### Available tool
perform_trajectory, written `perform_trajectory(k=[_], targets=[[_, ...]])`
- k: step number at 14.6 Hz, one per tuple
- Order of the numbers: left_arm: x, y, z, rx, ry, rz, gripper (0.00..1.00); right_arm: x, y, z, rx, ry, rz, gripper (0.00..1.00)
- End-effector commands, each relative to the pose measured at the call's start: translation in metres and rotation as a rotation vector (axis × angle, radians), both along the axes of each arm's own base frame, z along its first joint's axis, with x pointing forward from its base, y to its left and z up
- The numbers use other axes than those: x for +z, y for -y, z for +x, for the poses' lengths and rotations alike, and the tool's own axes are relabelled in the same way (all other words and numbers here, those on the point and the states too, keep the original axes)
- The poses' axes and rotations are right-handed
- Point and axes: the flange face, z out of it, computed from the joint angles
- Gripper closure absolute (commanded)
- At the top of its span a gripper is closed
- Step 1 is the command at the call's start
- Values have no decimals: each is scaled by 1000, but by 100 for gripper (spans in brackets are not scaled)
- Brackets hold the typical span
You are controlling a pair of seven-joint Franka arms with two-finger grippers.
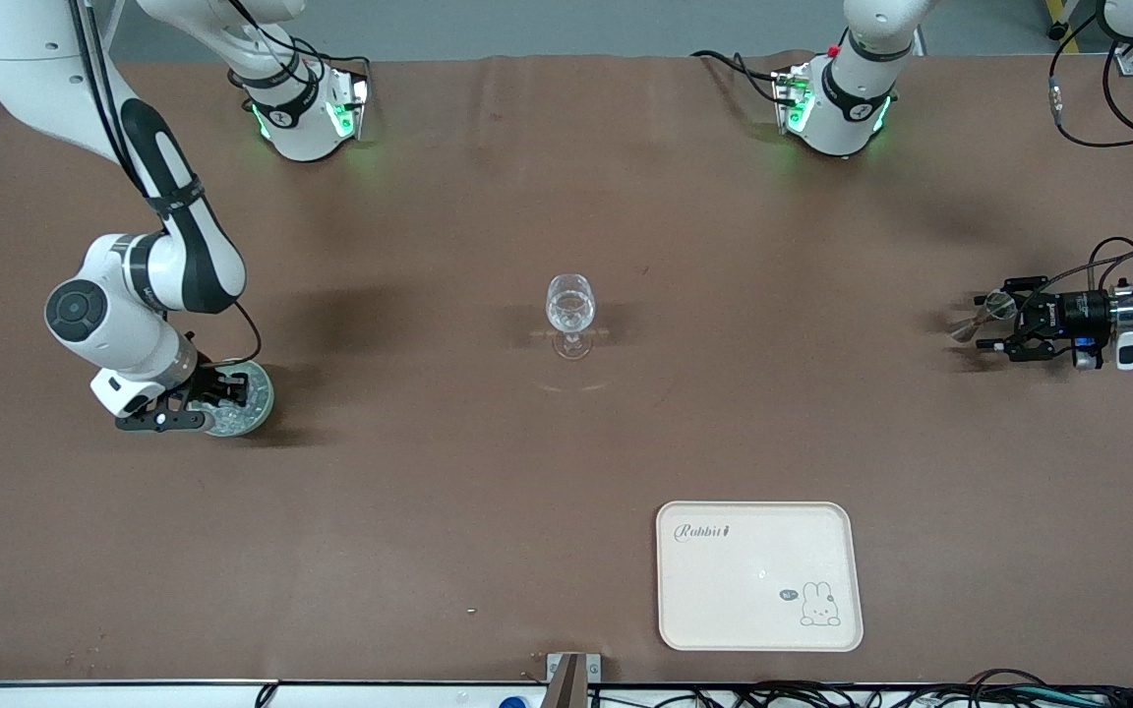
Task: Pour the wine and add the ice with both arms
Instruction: 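Grasp an ice cube with the right gripper while the left gripper grasps the jigger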
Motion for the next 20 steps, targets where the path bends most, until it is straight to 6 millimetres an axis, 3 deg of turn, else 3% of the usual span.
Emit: perform_trajectory(k=[1, 3, 5, 7, 11, 14, 17, 20], targets=[[4, 2, -3, 15, 18, -5, 25, 0, 0, -3, 4, 6, -2, 68], [5, 2, -3, 15, 20, -5, 42, 0, 0, -3, -1, 3, -1, 79], [6, 2, -3, 14, 23, -4, 65, 2, -1, -1, -8, 2, 0, 91], [7, 0, -3, 29, 28, -12, 87, 7, -1, 3, -5, 11, -1, 94], [15, 0, -1, 50, 38, -40, 99, 29, -3, 10, -22, -59, 11, 98], [40, 8, 6, 43, 52, -81, 99, 86, 0, 15, -66, -35, 16, 99], [75, 39, 30, -2, 72, -119, 100, 160, 9, 10, -102, 3, 21, 99], [127, 81, 68, -8, 61, -119, 100, 243, 27, 4, -135, 20, 26, 99]])
